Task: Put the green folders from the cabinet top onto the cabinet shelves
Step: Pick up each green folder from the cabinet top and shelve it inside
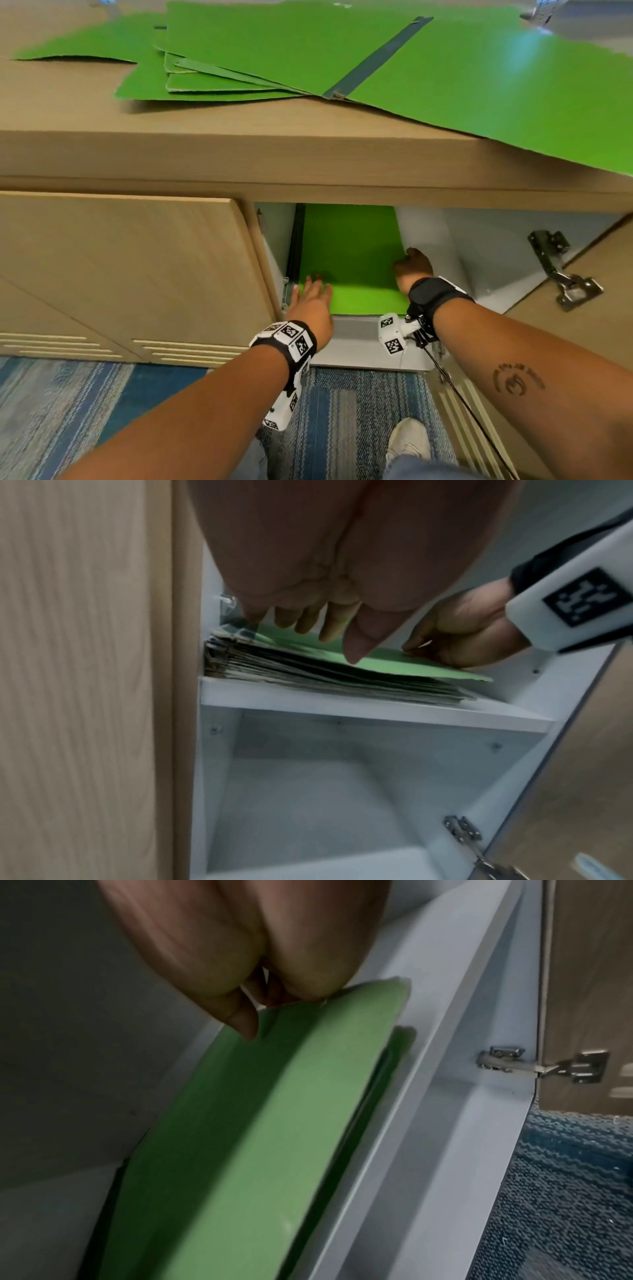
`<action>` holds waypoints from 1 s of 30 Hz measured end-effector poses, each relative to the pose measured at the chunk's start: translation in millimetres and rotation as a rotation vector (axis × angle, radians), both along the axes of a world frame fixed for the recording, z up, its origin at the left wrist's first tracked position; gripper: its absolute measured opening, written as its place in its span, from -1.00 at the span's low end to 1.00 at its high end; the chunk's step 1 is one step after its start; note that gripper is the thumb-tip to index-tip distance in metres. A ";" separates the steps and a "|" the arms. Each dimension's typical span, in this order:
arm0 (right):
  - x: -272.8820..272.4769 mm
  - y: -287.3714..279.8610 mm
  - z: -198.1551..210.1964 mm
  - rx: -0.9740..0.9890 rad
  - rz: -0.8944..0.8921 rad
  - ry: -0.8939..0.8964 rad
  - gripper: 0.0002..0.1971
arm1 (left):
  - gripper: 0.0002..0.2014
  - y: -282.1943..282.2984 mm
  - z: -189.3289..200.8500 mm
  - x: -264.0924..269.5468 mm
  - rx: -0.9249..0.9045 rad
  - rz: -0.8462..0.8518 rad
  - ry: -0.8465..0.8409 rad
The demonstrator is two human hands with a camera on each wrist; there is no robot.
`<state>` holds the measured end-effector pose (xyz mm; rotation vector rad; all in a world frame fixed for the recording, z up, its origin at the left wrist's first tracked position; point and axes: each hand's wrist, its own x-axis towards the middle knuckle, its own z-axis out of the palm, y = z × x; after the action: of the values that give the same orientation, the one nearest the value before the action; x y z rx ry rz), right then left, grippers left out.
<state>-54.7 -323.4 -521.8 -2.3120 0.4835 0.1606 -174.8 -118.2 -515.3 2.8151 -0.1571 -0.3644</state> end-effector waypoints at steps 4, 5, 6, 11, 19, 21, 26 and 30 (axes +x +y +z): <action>-2.1 14.1 -0.7 -0.197 0.138 0.064 -0.50 | -0.26 9.9 -3.1 15.0 0.100 0.023 0.075; -2.9 15.8 -1.9 -0.238 0.182 0.088 -0.45 | -0.25 12.1 -3.7 18.6 0.104 0.023 0.078; -3.0 16.3 -4.2 -0.261 0.214 0.112 -0.42 | -0.25 13.5 -4.3 21.1 0.102 0.024 0.079; -9.9 14.3 -7.7 -0.389 0.322 0.144 -0.35 | -0.29 14.8 -4.4 23.6 0.063 0.065 0.090; -65.0 38.8 83.5 -0.229 0.428 -0.243 -0.35 | -0.35 1.4 74.7 -9.4 -0.255 0.100 -0.215; -85.1 47.8 120.6 -0.227 0.466 -0.288 -0.44 | -0.39 -4.2 109.9 -19.1 -0.307 0.101 -0.283; -145.1 64.3 205.8 -0.194 0.560 -0.327 -0.66 | -0.45 -5.3 209.5 -59.9 -0.333 0.043 -0.327; -189.4 65.5 267.0 -0.169 0.666 -0.463 -0.54 | -0.47 -0.2 275.6 -91.2 -0.263 -0.055 -0.406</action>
<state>-244.1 -257.8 -254.8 -2.4879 -0.5304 -0.1055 -265.9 -118.4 -239.7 2.5901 -0.3423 0.2084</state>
